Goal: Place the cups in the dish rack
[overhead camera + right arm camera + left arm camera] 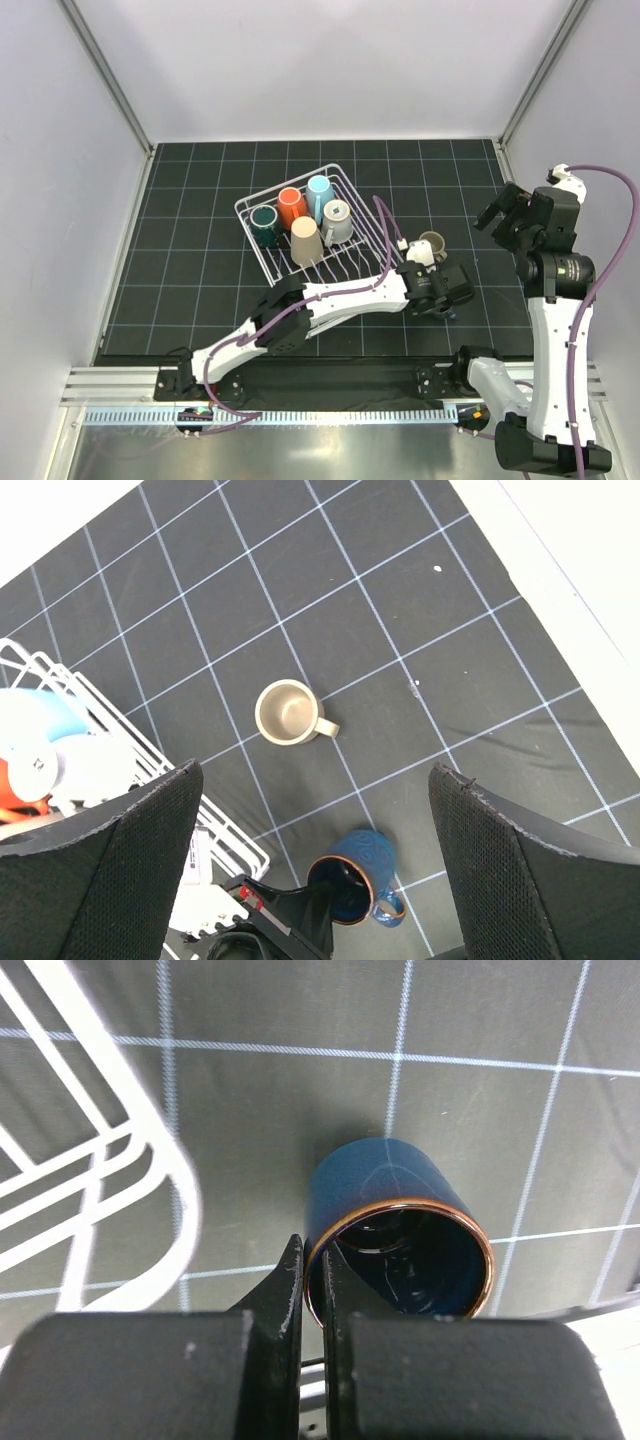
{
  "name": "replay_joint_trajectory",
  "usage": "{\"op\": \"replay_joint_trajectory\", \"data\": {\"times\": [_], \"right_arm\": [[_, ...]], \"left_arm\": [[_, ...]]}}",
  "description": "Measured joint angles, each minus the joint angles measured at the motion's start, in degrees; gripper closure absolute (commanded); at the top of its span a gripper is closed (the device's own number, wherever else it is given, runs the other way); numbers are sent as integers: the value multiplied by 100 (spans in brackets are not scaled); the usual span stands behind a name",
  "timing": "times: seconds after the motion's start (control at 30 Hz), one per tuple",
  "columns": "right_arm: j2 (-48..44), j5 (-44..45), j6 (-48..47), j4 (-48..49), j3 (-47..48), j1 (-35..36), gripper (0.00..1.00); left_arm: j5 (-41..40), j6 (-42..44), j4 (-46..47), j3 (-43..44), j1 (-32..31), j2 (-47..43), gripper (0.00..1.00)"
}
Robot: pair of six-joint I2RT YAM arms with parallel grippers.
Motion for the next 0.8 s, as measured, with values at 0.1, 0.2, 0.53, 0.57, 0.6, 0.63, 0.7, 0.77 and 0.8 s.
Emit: {"op": "replay_joint_trajectory", "data": {"times": [0.1,0.2,0.53,0.57,0.6,0.63,0.7,0.77,0.8], "right_arm": [[-46,-127,-52,-4,2,0,7],[-87,-271,-96,-7,0,0,7],[-179,-1327,-238,-9,2,0,7],[-181,-1519,-254,-7,0,0,7],[-195,-1781,-269,0,-2,0,7],[-214,-2026,-280,11,-11,0,7],[-258,-2557,-289,39,-33,0,7],[-284,-3104,-282,101,-59,0,7],[-297,-3357,-258,155,-90,0,7]], "left_arm": [[-118,199,-173,-11,-48,-83,100],[-234,358,-356,-11,-101,-199,100],[-485,1032,-352,-903,-382,-1554,100],[-498,1169,-297,-1145,-413,-1834,100],[-498,1305,-151,-1458,-433,-2155,100],[-481,1416,83,-1880,-448,-2544,100],[-466,1639,472,-2741,-472,-3368,100],[-463,1799,946,-3742,-479,-4291,100],[-474,1882,1040,-4063,-479,-4640,100]]}}
